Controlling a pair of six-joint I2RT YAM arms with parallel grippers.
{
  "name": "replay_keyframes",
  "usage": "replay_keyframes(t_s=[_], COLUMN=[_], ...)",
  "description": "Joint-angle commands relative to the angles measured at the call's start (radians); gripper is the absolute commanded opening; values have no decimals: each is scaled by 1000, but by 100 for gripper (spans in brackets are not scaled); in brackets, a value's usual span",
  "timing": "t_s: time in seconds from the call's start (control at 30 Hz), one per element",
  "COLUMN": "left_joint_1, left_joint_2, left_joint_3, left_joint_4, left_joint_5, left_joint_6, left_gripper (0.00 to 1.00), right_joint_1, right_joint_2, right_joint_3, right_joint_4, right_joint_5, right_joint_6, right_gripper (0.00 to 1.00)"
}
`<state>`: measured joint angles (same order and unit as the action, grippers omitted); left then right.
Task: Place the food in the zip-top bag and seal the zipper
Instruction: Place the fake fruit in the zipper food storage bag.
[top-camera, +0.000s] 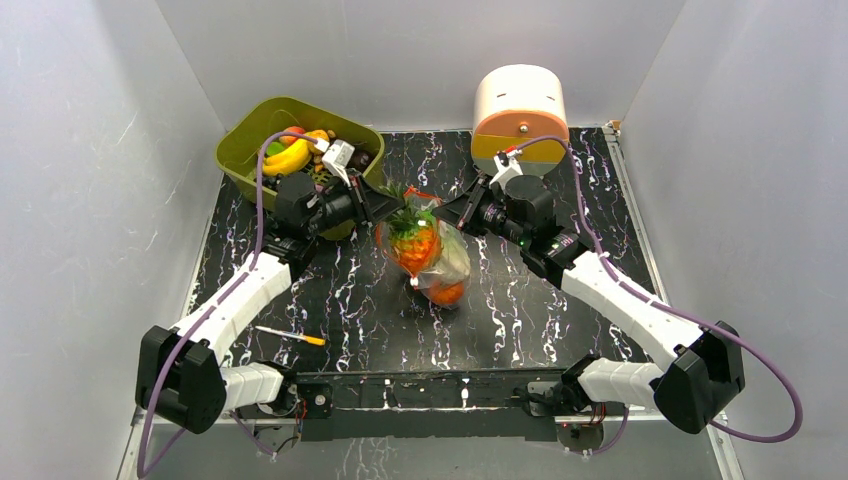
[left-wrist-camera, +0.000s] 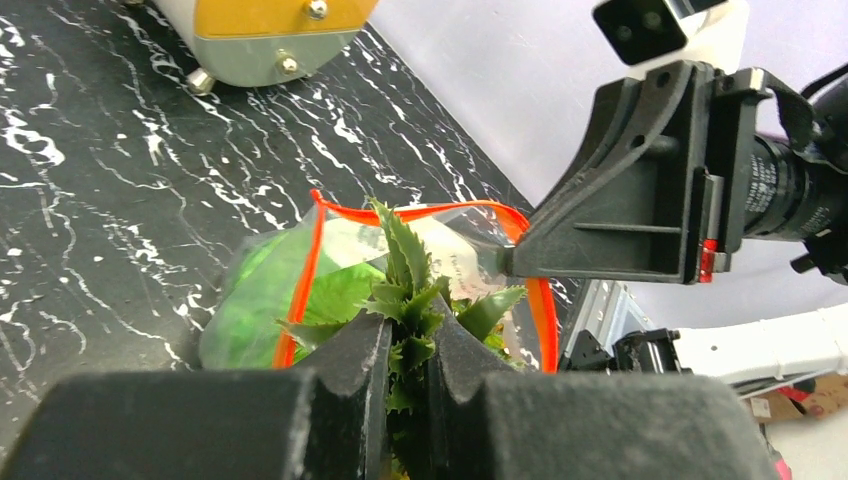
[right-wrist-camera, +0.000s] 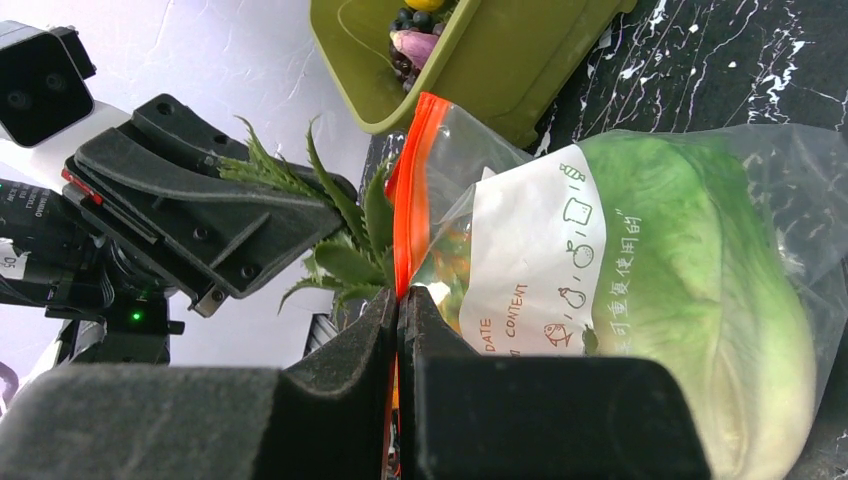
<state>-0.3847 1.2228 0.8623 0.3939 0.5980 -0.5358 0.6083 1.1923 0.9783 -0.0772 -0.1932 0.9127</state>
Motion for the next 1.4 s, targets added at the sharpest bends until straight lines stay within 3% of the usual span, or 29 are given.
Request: replay_keyframes(t_s=[0.0, 0.3, 0.5, 0.7, 0.87, 1.1, 1.2, 1.37], left_joint_1=[-30, -55, -80, -88, -94, -98, -100, -109], left_joint_2=[-25, -14, -7, 0, 37, 94, 109, 95], left_joint_3=[5, -50, -53, -70, -27, 13, 50, 23], left_joint_4=[54, 112, 34, 69, -120, -181, -210, -95], left_joint_5=[59, 75, 40, 87, 13, -11, 26, 122], left_joint_6=[-19, -57, 13, -57, 16, 40, 39, -46], left_gripper=[0, 0, 0, 0, 0, 0, 0, 5], right_joint_1=[11, 25, 30, 30, 32, 45, 50, 50], right_joint_2=[-1, 13, 6, 27, 16, 11, 4, 3], right_joint_3=[31, 33, 32, 41, 49, 56, 38, 25], right_joint_4=[121, 134, 129, 133, 145, 142, 131, 126], right_joint_5=[8, 17, 43, 34, 26, -12, -4, 6], right_joint_6=[22, 31, 27, 24, 10, -34, -38, -41], right_gripper=[0, 0, 0, 0, 0, 0, 0, 0])
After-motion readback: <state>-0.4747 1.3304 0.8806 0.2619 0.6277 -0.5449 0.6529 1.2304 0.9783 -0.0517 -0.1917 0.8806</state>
